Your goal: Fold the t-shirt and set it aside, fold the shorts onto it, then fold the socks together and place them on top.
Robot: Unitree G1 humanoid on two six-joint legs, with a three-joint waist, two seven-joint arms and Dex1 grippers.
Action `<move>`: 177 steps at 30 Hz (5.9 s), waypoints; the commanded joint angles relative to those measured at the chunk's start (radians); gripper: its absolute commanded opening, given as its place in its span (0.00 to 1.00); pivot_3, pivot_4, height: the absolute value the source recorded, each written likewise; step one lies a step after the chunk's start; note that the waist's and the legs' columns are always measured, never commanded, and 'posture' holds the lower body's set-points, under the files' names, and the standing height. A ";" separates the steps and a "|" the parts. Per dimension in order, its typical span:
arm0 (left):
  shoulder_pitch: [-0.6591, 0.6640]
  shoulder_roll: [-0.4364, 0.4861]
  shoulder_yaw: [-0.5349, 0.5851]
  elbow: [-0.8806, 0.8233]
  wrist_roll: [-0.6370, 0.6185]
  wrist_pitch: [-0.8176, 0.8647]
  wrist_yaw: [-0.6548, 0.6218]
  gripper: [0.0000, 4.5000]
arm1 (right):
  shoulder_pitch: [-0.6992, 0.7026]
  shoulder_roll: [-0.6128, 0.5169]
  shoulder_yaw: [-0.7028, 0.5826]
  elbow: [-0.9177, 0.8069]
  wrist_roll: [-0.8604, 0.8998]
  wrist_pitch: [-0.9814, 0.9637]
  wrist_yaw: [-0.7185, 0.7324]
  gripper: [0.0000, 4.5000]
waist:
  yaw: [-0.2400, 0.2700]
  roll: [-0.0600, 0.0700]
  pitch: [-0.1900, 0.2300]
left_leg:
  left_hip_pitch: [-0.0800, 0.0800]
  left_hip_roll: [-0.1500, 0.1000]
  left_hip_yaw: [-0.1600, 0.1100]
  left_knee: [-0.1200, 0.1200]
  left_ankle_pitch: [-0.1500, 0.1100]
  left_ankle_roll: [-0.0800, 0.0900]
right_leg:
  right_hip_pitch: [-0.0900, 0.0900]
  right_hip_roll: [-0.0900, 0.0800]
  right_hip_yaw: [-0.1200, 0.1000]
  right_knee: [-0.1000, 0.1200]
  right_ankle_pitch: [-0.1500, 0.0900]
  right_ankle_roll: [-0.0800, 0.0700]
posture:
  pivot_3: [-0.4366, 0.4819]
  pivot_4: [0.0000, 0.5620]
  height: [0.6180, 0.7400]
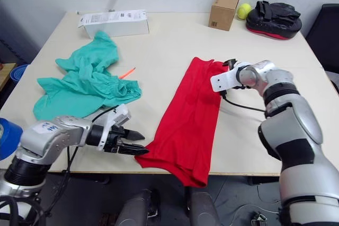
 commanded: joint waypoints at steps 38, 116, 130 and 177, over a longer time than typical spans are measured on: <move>-0.899 -0.603 0.063 1.589 0.443 -0.502 -0.045 1.00 | 1.102 -0.418 -0.390 -1.489 0.788 0.082 0.655 0.96 | 0.036 -0.014 0.010 | -0.008 0.000 -0.007 0.006 -0.003 0.001 | 0.000 -0.001 -0.009 -0.004 0.000 0.004 | 0.48 0.27 1.00; -0.114 -0.121 -0.080 0.145 0.281 -0.494 -0.198 0.63 | 0.920 -0.377 -0.362 -1.113 0.948 -0.179 0.807 0.52 | 0.030 -0.014 0.009 | 0.001 0.001 -0.004 0.004 -0.002 -0.003 | 0.004 -0.001 -0.006 0.002 -0.001 0.001 | 0.48 0.27 1.00; -0.122 -0.105 -0.233 0.368 0.591 -1.685 -0.355 1.00 | 0.925 -0.420 -0.402 -0.947 0.939 -0.528 0.872 0.99 | 0.047 -0.011 0.009 | 0.002 0.001 -0.005 0.005 -0.008 0.010 | 0.009 -0.002 -0.007 -0.004 -0.001 -0.002 | 0.48 0.27 1.00; -0.052 -0.101 -0.281 0.276 0.424 -1.511 -0.353 0.00 | 1.186 -0.534 -0.364 -1.482 1.206 0.071 0.758 0.01 | 0.056 -0.009 0.009 | 0.007 0.002 -0.009 0.005 -0.009 0.012 | 0.017 -0.002 -0.010 -0.007 -0.001 -0.001 | 0.48 0.27 1.00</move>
